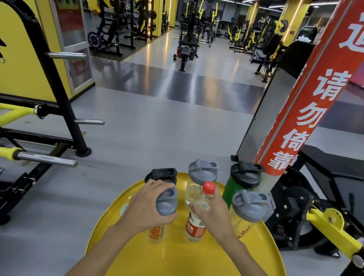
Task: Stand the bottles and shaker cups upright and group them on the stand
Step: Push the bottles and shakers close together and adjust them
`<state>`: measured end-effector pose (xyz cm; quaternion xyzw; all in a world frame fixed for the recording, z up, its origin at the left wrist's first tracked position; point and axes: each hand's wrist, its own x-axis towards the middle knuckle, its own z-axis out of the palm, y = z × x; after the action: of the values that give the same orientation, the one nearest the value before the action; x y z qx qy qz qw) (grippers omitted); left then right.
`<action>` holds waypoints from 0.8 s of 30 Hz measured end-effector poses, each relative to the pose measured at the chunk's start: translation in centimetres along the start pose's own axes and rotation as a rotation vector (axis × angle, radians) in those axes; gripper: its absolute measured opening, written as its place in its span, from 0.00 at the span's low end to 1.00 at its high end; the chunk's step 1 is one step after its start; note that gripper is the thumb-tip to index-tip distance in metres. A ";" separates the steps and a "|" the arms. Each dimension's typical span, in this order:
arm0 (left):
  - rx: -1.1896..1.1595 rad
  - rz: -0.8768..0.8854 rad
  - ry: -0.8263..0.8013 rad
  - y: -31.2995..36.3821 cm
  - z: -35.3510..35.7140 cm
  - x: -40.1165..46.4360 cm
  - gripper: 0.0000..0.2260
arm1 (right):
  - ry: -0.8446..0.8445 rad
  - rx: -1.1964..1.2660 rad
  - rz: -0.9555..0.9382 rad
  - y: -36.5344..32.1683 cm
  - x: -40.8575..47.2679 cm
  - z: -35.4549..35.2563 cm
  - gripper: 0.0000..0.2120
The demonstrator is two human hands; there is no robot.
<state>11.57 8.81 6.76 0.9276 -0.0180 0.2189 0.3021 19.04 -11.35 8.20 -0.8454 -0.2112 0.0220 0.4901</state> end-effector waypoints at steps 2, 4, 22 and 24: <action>0.005 0.001 0.000 0.0 0.0 0.0 0.30 | -0.014 0.023 -0.003 0.0 0.0 0.0 0.24; 0.005 -0.002 -0.003 0.0 0.0 0.0 0.30 | -0.027 0.025 -0.003 0.1 0.1 -0.1 0.22; -0.005 -0.010 -0.030 0.2 -0.3 -0.1 0.29 | 0.019 -0.052 0.043 1.3 0.4 -3.0 0.22; -0.006 -0.004 -0.027 0.3 -0.3 -0.1 0.29 | 0.037 -0.037 0.045 1.2 0.4 -3.0 0.22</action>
<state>11.30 8.74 7.08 0.9296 -0.0207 0.2056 0.3051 20.55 -14.17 8.79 -0.8591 -0.1835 0.0136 0.4775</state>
